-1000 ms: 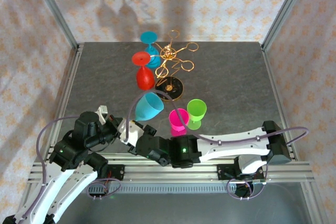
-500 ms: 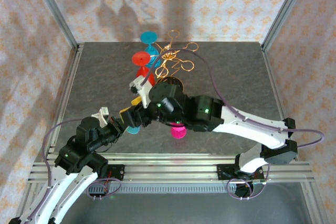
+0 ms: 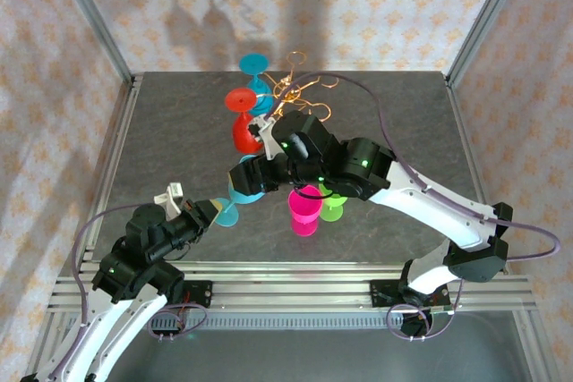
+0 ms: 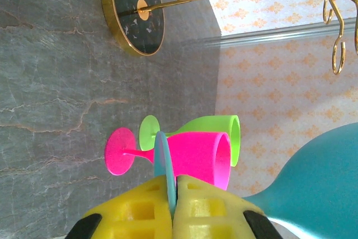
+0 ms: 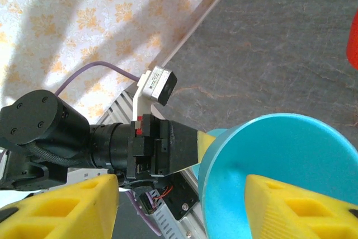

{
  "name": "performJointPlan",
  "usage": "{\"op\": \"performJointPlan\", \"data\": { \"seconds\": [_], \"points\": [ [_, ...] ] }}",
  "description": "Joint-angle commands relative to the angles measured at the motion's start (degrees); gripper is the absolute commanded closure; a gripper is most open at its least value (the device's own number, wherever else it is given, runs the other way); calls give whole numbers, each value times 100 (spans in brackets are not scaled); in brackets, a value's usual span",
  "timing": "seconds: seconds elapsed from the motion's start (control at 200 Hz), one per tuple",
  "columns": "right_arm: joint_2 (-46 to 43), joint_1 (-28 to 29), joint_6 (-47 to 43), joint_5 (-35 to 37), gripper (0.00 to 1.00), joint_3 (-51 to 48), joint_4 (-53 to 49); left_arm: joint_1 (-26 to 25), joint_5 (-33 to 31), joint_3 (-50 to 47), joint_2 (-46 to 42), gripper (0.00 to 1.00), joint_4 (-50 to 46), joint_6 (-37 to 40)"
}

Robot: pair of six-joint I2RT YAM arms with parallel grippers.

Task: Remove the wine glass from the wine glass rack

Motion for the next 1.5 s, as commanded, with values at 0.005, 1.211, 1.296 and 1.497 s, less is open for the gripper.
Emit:
{"op": "performJointPlan", "data": {
  "seconds": [0.005, 1.211, 1.296, 1.497],
  "points": [
    [-30, -30, 15, -93, 42, -30, -173, 13, -107, -79, -84, 100, 321, -24],
    [526, -48, -185, -182, 100, 194, -579, 15, -315, -73, -133, 70, 394, -60],
    [492, -52, -149, -167, 100, 104, -497, 10, -363, -44, -154, 60, 336, -68],
    [513, -51, -93, -6, 100, -146, -413, 11, -553, 271, -229, 43, -388, 166]
  ]
}}
